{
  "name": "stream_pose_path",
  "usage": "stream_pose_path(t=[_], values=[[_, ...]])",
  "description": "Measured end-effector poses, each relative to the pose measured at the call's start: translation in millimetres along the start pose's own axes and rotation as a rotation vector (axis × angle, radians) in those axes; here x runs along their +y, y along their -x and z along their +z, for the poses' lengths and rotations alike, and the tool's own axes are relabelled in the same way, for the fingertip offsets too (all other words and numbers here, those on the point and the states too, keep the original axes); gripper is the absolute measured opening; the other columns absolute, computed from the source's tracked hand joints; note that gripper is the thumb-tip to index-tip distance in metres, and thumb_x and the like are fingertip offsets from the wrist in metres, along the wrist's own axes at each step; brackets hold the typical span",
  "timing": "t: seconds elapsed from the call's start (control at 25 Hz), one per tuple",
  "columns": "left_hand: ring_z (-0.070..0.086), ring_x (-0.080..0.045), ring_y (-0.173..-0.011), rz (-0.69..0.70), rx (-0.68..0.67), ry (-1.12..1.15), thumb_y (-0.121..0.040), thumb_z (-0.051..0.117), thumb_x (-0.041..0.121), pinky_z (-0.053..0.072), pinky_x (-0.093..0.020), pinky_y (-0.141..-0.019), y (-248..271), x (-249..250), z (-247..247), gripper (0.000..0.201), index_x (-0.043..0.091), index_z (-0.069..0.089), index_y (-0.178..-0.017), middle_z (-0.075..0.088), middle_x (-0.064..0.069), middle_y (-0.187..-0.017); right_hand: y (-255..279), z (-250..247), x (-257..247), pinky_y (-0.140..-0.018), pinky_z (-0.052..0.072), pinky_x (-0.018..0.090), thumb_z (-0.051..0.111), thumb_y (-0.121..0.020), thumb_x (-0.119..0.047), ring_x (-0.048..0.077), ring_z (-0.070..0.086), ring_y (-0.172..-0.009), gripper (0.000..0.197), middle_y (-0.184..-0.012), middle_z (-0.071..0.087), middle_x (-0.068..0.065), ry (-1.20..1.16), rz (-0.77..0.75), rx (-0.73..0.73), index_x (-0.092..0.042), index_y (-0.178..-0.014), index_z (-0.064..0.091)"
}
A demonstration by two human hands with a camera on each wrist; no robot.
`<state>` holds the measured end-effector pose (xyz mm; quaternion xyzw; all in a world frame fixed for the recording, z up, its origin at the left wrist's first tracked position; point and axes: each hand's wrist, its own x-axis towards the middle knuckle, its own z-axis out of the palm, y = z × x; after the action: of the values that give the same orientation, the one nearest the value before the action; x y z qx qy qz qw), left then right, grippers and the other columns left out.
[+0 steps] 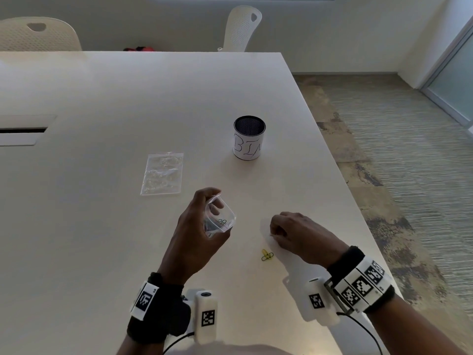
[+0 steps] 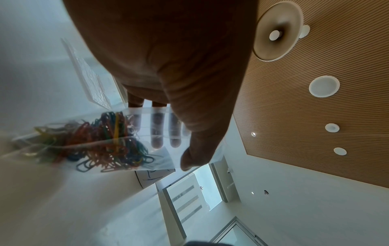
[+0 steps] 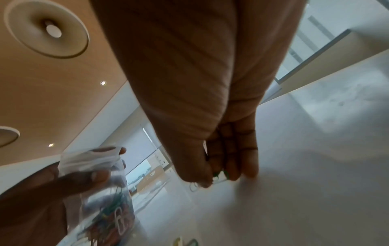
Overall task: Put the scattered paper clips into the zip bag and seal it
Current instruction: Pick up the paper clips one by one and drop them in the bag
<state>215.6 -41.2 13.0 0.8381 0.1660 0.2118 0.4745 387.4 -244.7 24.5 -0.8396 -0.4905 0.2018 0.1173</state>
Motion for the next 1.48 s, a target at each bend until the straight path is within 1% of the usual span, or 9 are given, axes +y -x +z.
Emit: stream_pose_path(t=[0.16, 0.32, 0.4, 0.56, 0.72, 0.92, 1.2, 1.36, 1.48], values=[[0.064, -0.017, -0.107, 0.001, 0.004, -0.009, -0.083, 0.084, 0.011, 0.062, -0.038, -0.082, 1.2, -0.7, 0.3, 0.068, 0.032, 0.047, -0.136, 0.062, 0.014, -0.114, -3.8, -14.9, -10.1, -0.072, 0.053, 0.026, 0.072, -0.095, -0.015, 0.01, 0.062, -0.076, 0.003, -0.091, 0.063, -0.005, -0.3, -0.031, 0.274, -0.018, -0.094, 0.073], [0.065, -0.016, -0.106, 0.004, 0.002, -0.017, -0.083, 0.085, 0.013, 0.062, -0.037, -0.081, 0.8, -0.5, 1.4, 0.067, 0.029, 0.047, -0.136, 0.063, 0.013, -0.114, -9.7, -35.1, -60.4, -0.076, 0.057, 0.02, 0.077, -0.092, -0.008, 0.012, 0.071, -0.08, 0.011, -0.094, 0.074, -0.003, -0.534, -0.15, 0.48, -0.015, -0.099, 0.082], [0.066, -0.015, -0.107, -0.001, 0.002, -0.022, -0.082, 0.085, 0.014, 0.062, -0.036, -0.083, 1.2, 0.3, 0.4, 0.068, 0.03, 0.047, -0.136, 0.064, 0.014, -0.115, -13.2, -40.9, -83.4, -0.074, 0.056, 0.018, 0.077, -0.091, -0.01, 0.009, 0.069, -0.077, 0.011, -0.091, 0.074, -0.004, -0.456, -0.214, 0.501, -0.015, -0.101, 0.082], [0.068, -0.012, -0.108, -0.027, 0.002, -0.007, -0.082, 0.084, 0.013, 0.063, -0.037, -0.087, 3.4, 1.6, -2.8, 0.07, 0.03, 0.047, -0.138, 0.066, 0.01, -0.118, -25.7, -38.8, -104.8, -0.064, 0.053, 0.031, 0.076, -0.088, -0.008, 0.013, 0.061, -0.066, 0.01, -0.079, 0.066, -0.003, -0.244, -0.248, 0.461, -0.013, -0.083, 0.07], [0.071, -0.015, -0.099, -0.049, 0.01, -0.009, -0.079, 0.083, 0.013, 0.062, -0.041, -0.083, 1.6, -1.4, -4.9, 0.07, 0.033, 0.048, -0.136, 0.069, 0.004, -0.112, -28.9, -35.9, -110.9, -0.068, 0.054, 0.021, 0.071, -0.093, -0.004, 0.01, 0.069, -0.074, 0.014, -0.092, 0.073, 0.0, -0.279, -0.314, 0.394, -0.014, -0.095, 0.082], [0.069, -0.015, -0.105, -0.014, 0.006, 0.015, -0.081, 0.083, 0.013, 0.062, -0.038, -0.083, 2.9, 0.6, -3.7, 0.068, 0.03, 0.047, -0.136, 0.067, 0.007, -0.117, -27.1, -37.5, -108.8, -0.068, 0.059, 0.038, 0.072, -0.093, -0.005, 0.016, 0.07, -0.073, 0.009, -0.087, 0.073, 0.0, -0.287, -0.261, 0.503, -0.012, -0.09, 0.077], [0.066, -0.016, -0.108, 0.003, 0.003, 0.009, -0.082, 0.085, 0.014, 0.062, -0.038, -0.084, 2.2, -2.9, -2.4, 0.068, 0.028, 0.047, -0.137, 0.063, 0.012, -0.115, -20.6, -37.6, -92.6, -0.076, 0.06, 0.028, 0.074, -0.092, -0.005, 0.007, 0.073, -0.078, 0.012, -0.09, 0.079, -0.002, -0.317, -0.223, 0.518, -0.013, -0.097, 0.081], [0.065, -0.016, -0.11, 0.01, 0.007, 0.023, -0.083, 0.085, 0.014, 0.062, -0.041, -0.085, 2.8, -4.8, -2.1, 0.069, 0.028, 0.047, -0.139, 0.062, 0.015, -0.116, -13.1, -33.9, -45.0, -0.077, 0.06, 0.038, 0.076, -0.089, -0.006, 0.011, 0.071, -0.079, 0.015, -0.092, 0.074, -0.003, -0.235, -0.126, 0.222, -0.017, -0.098, 0.08], [0.064, -0.015, -0.108, 0.025, 0.007, 0.008, -0.084, 0.085, 0.014, 0.062, -0.042, -0.084, 2.3, -4.9, -0.3, 0.069, 0.027, 0.046, -0.139, 0.062, 0.015, -0.115, -0.9, -20.1, -30.9, -0.083, 0.059, 0.034, 0.081, -0.088, -0.025, 0.008, 0.069, -0.09, 0.022, -0.109, 0.071, -0.007, -0.054, -0.073, -0.079, -0.024, -0.11, 0.076]])
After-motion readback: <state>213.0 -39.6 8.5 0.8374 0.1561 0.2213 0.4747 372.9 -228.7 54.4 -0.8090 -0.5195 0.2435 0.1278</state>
